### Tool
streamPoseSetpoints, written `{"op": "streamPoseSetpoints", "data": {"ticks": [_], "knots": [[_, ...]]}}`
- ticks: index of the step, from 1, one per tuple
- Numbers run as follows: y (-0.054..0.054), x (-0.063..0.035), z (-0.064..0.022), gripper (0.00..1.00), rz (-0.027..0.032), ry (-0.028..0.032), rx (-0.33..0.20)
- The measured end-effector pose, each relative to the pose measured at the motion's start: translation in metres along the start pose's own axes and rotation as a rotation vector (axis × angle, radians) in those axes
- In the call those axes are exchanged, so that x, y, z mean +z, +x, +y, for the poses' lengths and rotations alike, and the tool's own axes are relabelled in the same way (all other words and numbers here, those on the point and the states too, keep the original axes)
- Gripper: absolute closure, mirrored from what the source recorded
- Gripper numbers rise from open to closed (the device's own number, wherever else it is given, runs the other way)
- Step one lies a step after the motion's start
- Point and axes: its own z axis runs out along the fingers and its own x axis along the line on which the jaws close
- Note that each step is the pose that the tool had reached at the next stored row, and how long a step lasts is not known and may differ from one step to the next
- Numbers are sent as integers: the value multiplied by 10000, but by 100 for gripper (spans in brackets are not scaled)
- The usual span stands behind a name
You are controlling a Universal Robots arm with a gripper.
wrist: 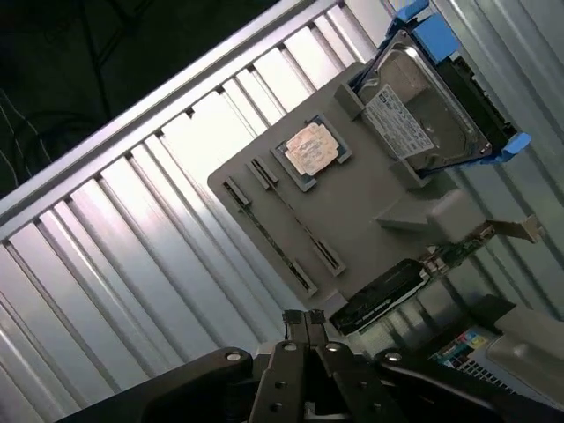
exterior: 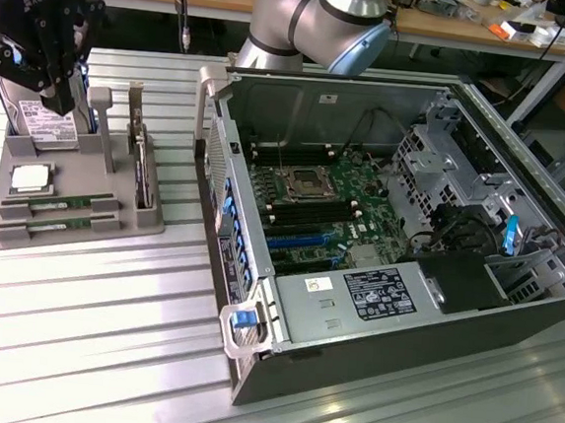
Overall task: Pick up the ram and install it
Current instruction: 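Pick up the ram and move it above insertion slot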
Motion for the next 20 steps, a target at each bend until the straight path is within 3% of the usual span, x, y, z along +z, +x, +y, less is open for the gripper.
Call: {"op": "streamPoseSetpoints", "data": {"ticks": [2,5,15,19,20], "knots": [[0,1,0,89,29,-17,-648],[0,6,0,89,102,-59,-2276],[1,23,-1,89,272,-157,-6018],[1,24,-1,89,272,-157,-6071],[1,23,-1,76,273,-158,-6071]]}}
